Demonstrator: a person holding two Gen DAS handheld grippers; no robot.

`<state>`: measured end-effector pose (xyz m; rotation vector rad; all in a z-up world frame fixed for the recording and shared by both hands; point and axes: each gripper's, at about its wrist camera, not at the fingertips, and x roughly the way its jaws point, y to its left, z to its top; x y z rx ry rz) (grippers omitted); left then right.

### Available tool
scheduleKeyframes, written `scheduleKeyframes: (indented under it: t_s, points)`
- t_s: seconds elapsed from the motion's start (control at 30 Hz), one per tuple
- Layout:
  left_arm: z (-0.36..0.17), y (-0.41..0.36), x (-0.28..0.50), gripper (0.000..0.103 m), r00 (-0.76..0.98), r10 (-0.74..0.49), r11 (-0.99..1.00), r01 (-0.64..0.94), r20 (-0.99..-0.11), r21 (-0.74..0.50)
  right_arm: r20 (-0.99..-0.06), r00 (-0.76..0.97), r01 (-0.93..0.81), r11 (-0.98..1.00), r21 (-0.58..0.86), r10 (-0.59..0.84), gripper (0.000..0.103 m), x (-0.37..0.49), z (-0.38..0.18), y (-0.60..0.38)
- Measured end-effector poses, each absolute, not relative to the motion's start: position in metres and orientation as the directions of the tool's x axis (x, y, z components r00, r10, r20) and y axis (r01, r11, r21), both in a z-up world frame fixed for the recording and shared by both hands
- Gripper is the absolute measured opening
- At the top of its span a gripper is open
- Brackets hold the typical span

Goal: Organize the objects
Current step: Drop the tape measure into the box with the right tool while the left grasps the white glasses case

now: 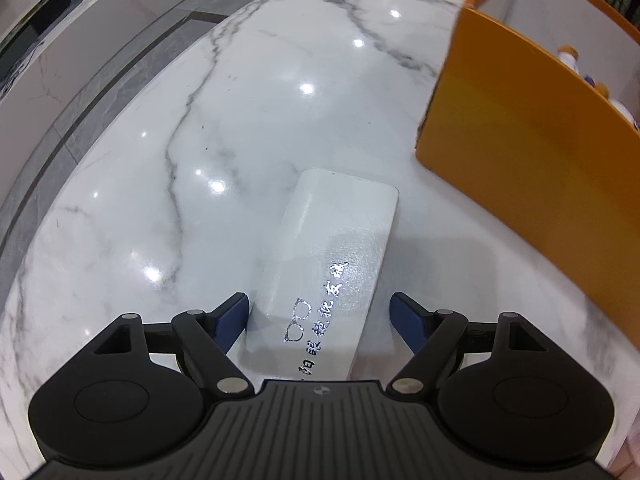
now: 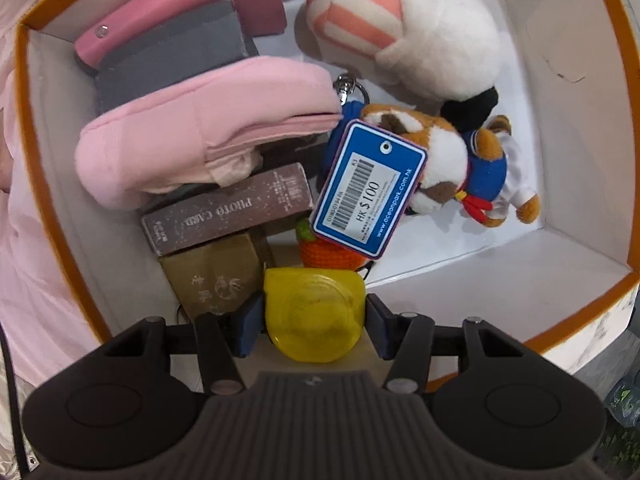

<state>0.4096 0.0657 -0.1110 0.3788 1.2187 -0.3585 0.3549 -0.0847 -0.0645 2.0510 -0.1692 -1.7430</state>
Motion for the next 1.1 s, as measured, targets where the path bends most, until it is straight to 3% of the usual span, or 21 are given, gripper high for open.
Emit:
scheduleKeyframes:
  t_s: [0.47, 0.53, 0.67, 0.73, 0.9, 1.1]
  points:
    - [-0.113, 0.071, 0.411, 0.085, 0.336, -0.06, 0.941, 0.334, -0.94, 0.059, -0.886, 0.161, 0.097, -0.886, 0.454, -0.436, 0.062, 0.355, -0.056, -0.064]
    - [-0.112, 0.07, 0.407, 0.085, 0.34, -0.058, 0.942, 0.329, -0.938, 0.061, -0.882, 0.13, 0.047, -0.886, 0.461, -0.452, 0.054, 0.352, -0.054, -0.055]
    - [-0.111, 0.071, 0.4, 0.085, 0.359, -0.063, 0.946, 0.319, -0.931, 0.059, -0.891, 0.124, -0.029, -0.899, 0.437, -0.437, 0.049, 0.344, -0.06, -0.044]
    - [-0.11, 0.071, 0.397, 0.085, 0.366, -0.064, 0.946, 0.318, -0.928, 0.06, -0.891, 0.15, -0.033, -0.903, 0.429, -0.429, 0.042, 0.341, -0.066, -0.044]
    - [-0.11, 0.069, 0.392, 0.085, 0.368, -0.06, 0.948, 0.312, -0.928, 0.062, -0.894, 0.203, -0.011, -0.914, 0.406, -0.4, 0.035, 0.338, -0.079, -0.052]
    - [-0.109, 0.066, 0.381, 0.084, 0.369, -0.051, 0.95, 0.306, -0.928, 0.069, -0.9, 0.185, -0.034, -0.918, 0.395, -0.394, 0.036, 0.339, -0.073, -0.048]
